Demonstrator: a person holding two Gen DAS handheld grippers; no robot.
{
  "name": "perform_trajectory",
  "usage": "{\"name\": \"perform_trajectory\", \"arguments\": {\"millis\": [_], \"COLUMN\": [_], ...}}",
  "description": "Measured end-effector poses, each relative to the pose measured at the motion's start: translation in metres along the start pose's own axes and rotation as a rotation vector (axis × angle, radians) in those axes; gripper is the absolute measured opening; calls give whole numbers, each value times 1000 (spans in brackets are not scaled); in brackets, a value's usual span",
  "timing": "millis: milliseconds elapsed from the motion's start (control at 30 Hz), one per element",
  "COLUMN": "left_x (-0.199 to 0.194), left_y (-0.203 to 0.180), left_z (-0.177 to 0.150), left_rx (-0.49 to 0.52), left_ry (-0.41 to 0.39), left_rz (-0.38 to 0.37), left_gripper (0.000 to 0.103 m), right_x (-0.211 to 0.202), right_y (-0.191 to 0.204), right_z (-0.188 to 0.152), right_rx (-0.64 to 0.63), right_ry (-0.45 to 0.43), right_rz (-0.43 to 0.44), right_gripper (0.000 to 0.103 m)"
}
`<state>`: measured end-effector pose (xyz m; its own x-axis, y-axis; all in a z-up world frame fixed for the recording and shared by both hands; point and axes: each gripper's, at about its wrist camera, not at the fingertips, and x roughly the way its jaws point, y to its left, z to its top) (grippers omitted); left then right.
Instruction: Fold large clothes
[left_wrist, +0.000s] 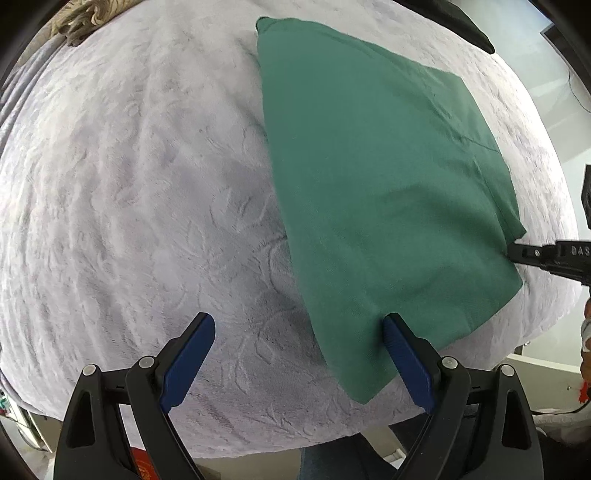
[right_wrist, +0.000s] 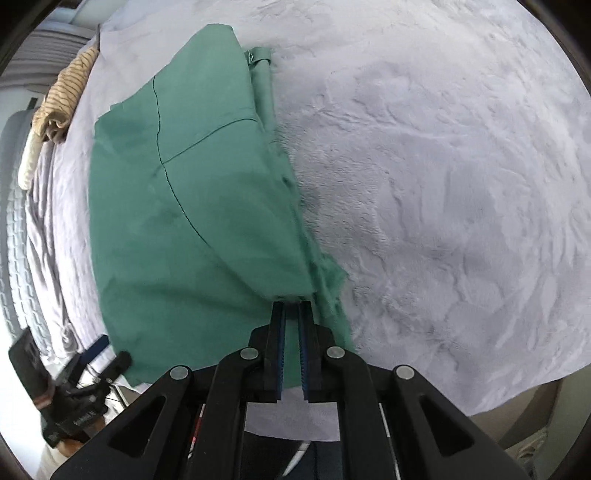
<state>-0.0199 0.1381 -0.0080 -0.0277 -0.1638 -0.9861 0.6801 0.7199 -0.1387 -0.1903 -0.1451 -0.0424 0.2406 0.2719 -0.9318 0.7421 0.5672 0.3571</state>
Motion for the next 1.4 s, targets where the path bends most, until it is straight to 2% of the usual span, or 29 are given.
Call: {"name": "perform_trajectory", "arguments": {"millis": [400,800,967,1167,1200,1233,1400], "left_x": [-1,-8,-8,-16,-18,-18,-22], "left_y": [-5,-8,-10,-6,-4,-4,-6], "left_z": [3,6,5,6,5,6,9], "left_rx": [-6,-21,-24,-43,-43,-44,-19], "left_ry": [5,-11,7,-20,-26,-27,-41], "left_rz": [12,24,42,62,64,69,97], "left_gripper": [93,93,93,93,93,103,103], "right_x": [-12,-26,-25,-24,-25,-26,-30], "right_y": [-5,13,22,32,34,36,43], "right_z": [-2,-5,-6,-4,-4,-4,-3], "right_rx": [-7,-47,-65,-88,-93,-97,-115], "right_ry": [-16,-46,-32,-26,-30,-34,-47], "right_rz": [-15,-18,-26,-16,-17,-19,-29], "right_gripper": [8,8,8,8,8,8,8]}}
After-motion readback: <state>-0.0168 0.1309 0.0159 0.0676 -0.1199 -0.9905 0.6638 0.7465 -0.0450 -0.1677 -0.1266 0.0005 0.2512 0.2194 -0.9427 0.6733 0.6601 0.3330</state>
